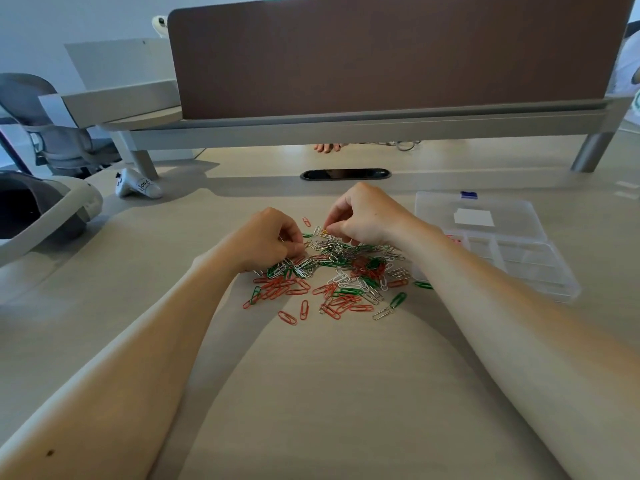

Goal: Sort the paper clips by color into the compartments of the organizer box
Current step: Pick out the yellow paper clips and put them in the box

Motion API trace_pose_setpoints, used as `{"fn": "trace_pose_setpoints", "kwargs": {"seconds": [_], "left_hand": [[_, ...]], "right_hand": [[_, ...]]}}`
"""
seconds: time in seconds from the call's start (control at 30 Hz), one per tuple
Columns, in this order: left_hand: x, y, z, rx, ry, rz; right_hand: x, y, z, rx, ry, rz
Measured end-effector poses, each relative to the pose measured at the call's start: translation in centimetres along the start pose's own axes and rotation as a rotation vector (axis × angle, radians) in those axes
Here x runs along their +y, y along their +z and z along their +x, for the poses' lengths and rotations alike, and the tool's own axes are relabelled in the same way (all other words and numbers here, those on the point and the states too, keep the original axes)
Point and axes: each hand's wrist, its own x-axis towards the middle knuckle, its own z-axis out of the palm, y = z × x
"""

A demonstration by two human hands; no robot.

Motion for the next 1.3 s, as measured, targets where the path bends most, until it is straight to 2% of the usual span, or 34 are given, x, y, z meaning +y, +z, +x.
{"fn": "trace_pose_setpoints", "kwargs": {"seconds": [0.43,0.5,0.63,0.8,1.1,1.3], "left_hand": [[-0.6,-0.1,-1.1,0.134,0.013,-0.176],[-0.8,0.0,-1.0,0.159,0.013,-0.149],[-0.8,0.3,-0.6,0.226,0.044,0.059],[0.1,1.2,0.3,0.115,0.018,0.174],[0.4,1.0,0.5,0.031,-0.029,0.116],[0.4,0.4,-0.5,0.122,-0.015,-0.035]], "right_hand": [[-0.2,0.0,-0.3,-0.004,-0.013,0.0],[-0.2,0.0,-0.3,-0.002,-0.015,0.004],[-0.1,0.0,-0.1,0.01,-0.004,0.026],[0.2,-0.1,0.1,0.025,-0.003,0.037],[0.4,-0.2,0.2,0.029,-0.006,0.034],[0.1,-0.3,0.0,0.012,-0.019,0.082]]}}
